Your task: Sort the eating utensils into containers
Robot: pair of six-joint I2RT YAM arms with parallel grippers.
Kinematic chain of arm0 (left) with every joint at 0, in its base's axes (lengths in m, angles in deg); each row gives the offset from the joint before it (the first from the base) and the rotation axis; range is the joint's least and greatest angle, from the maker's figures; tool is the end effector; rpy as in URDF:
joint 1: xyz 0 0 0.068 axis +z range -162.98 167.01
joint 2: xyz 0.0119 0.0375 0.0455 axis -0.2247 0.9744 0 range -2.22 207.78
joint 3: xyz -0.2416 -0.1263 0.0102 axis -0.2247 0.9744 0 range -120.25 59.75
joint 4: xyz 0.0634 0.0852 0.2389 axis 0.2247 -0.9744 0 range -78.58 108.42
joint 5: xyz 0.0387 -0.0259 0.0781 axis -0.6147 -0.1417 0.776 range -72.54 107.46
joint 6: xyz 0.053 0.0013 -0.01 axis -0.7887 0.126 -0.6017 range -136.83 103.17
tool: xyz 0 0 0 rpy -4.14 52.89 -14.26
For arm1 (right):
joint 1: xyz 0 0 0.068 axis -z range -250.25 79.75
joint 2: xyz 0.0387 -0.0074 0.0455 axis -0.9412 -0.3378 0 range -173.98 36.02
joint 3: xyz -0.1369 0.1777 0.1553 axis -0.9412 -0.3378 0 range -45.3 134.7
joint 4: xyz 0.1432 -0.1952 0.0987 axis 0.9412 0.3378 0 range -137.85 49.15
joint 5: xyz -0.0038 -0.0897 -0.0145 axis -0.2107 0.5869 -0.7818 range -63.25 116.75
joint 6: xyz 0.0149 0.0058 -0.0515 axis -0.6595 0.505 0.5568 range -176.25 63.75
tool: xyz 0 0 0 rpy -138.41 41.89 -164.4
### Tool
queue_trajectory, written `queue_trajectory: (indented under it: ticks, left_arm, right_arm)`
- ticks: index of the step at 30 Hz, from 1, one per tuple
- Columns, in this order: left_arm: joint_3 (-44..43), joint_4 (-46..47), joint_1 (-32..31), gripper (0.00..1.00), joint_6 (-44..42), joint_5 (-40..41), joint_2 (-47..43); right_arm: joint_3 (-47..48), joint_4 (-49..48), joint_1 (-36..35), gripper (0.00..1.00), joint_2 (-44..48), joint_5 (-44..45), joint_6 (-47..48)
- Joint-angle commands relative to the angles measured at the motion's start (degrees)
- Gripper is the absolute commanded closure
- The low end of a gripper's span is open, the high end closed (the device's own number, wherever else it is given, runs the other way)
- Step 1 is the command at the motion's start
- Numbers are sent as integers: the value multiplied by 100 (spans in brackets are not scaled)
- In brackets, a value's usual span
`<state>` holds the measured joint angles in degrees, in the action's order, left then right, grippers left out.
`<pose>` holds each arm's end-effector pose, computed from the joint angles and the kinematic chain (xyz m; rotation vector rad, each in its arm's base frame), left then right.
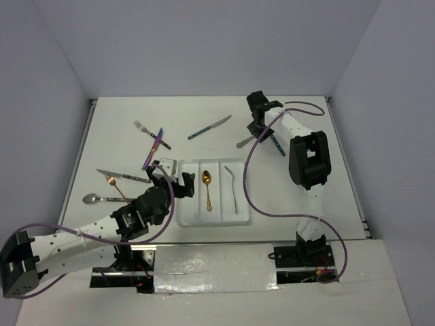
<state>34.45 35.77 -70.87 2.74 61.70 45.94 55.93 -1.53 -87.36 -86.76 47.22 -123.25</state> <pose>0.1231 -0.1494 0.2607 -0.0319 1.6537 -0.3895 0.4369 0.1215 0.2018 1.1890 2.3366 -0.0082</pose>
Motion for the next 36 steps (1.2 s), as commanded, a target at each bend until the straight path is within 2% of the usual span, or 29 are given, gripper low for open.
queue_trajectory:
  ticks: [1,6,12,18,26,32,36]
  left_arm:
    - [-116,260,-12,6,-24,31,-140]
    - [-177,191,-12,7,-24,75,-88]
    - [-142,234,-12,7,-24,57,-114]
    - [-142,287,-12,6,-32,31,-9]
    - [-212,243,-12,7,-41,31,123]
    - [-203,226,-12,7,-41,84,36]
    - [-186,252,-12,7,-41,101,35]
  right_arm:
    - [598,437,-30,50,-271,212,-410]
    - [687,535,-30,48,-404,379,-638]
    - [1425,851,-21,47,-870,273,-665]
    - [1671,930,5,40,-1002,484,-726]
    - [1725,711,163,41,-1257,186,-533]
    - [2189,1123,163,44,-1556,255,-498]
    - [2103,1019,163,42,-1504,440,-428]
